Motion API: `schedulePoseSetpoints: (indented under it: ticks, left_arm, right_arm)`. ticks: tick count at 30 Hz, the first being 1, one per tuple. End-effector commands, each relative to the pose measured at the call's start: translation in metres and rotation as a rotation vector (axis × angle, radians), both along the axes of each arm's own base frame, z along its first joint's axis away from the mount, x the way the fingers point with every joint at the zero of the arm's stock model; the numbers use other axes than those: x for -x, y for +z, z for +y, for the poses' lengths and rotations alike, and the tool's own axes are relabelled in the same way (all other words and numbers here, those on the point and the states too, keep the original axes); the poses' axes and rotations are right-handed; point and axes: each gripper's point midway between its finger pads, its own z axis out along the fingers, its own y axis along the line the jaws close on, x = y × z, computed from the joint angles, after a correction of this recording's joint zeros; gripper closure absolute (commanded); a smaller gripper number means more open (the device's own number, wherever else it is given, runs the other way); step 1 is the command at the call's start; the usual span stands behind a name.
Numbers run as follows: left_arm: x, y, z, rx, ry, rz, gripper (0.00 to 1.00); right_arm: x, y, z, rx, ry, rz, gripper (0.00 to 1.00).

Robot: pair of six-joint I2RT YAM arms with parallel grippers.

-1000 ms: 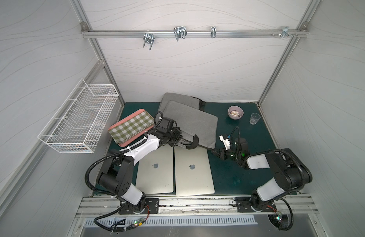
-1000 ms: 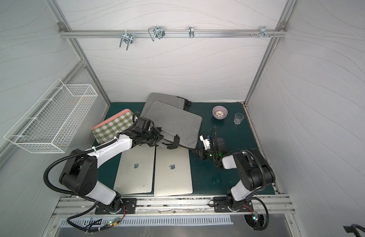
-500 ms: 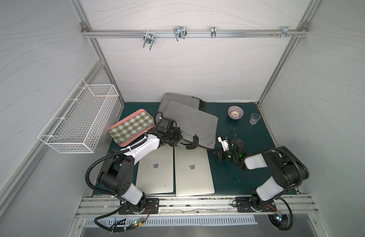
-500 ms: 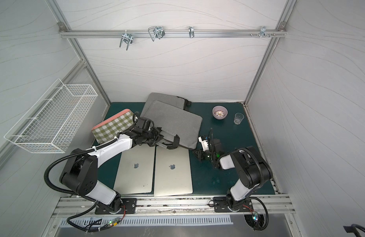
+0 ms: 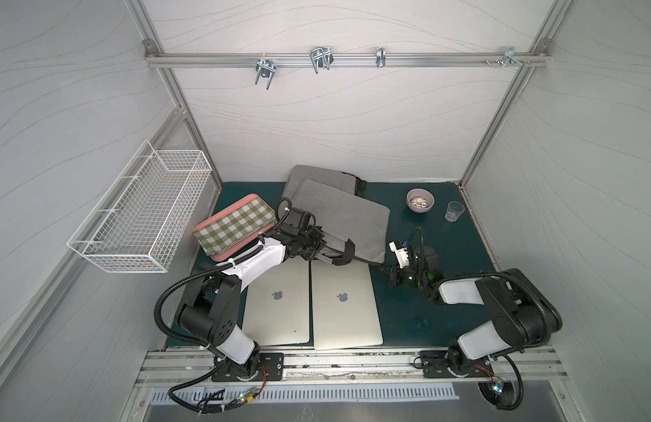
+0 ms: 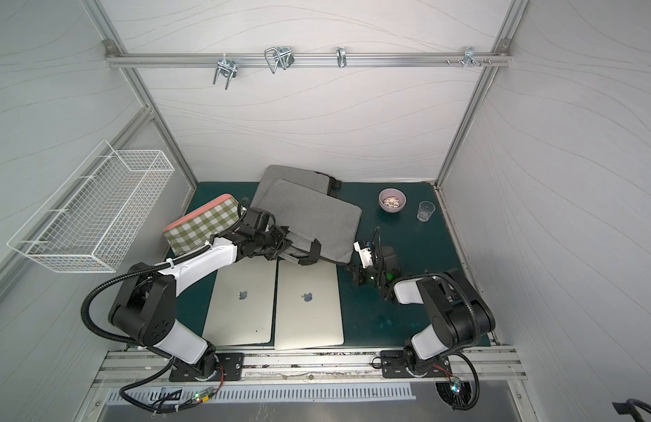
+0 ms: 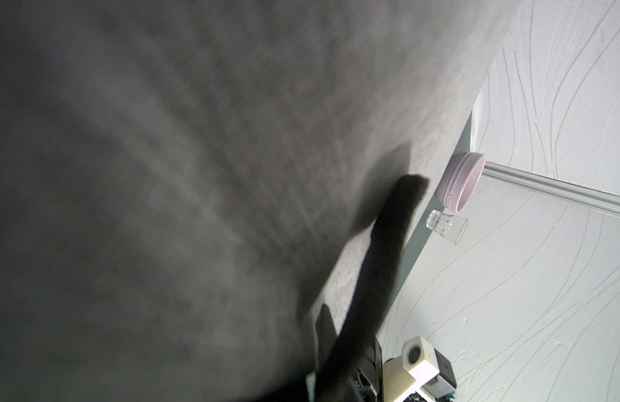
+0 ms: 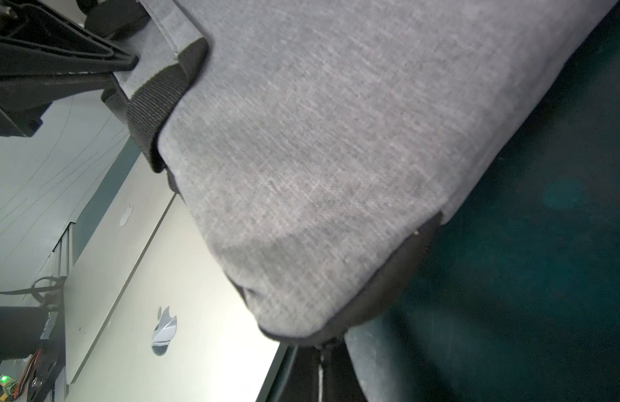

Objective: Open the zippered laptop bag and take out the laptop
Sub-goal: Unzip the zipper on the zippered laptop bag.

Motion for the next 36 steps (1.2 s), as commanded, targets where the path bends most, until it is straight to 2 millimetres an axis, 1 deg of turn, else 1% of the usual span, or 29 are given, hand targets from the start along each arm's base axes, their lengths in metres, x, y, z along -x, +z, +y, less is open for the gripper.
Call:
schedulePoseSetpoints:
  ticks: [1,7,11,14,16,19,21,24,26,30,34,36]
  left_arm:
    - [-0.023,0.023,-0.004,0.035,0.031,-0.081,1.00]
    - [-0.020,0.020,0.002,0.027,0.079,-0.072,1.00]
    - [-0.017,0.019,0.008,0.016,0.138,-0.068,1.00]
    - [-0.014,0.017,0.007,0.021,0.172,-0.059,1.00]
    - [-0.013,0.015,0.004,0.034,0.194,-0.056,1.00]
    - [-0.010,0.014,0.005,0.035,0.238,-0.057,1.00]
    - [-0.009,0.016,0.007,0.020,0.260,-0.070,1.00]
    - [-0.007,0.018,0.004,0.021,0.270,-0.075,1.00]
    - [-0.006,0.017,0.001,0.033,0.276,-0.073,1.00]
    - [-0.003,0.019,-0.004,0.045,0.277,-0.073,1.00]
    - [-0.001,0.020,-0.010,0.057,0.272,-0.073,1.00]
    - [0.001,0.021,-0.014,0.068,0.272,-0.074,1.00]
  right_arm:
    - [0.011,0.006,0.003,0.029,0.042,-0.031,1.00]
    - [0.027,0.016,0.020,0.075,0.110,-0.059,1.00]
    - [0.036,0.018,0.031,0.109,0.142,-0.070,1.00]
    - [0.042,0.019,0.040,0.112,0.162,-0.071,1.00]
    - [0.042,0.023,0.045,0.102,0.162,-0.074,1.00]
    - [0.038,0.031,0.048,0.056,0.124,-0.056,1.00]
    - [0.037,0.042,0.050,0.012,0.099,-0.046,1.00]
    - [0.041,0.054,0.064,0.009,0.116,-0.069,1.00]
    - [0.042,0.054,0.068,0.021,0.116,-0.075,1.00]
    - [0.042,0.049,0.069,0.039,0.078,-0.067,1.00]
    - [0.046,0.058,0.088,0.031,0.108,-0.078,1.00]
    - [0.047,0.056,0.094,0.053,0.106,-0.073,1.00]
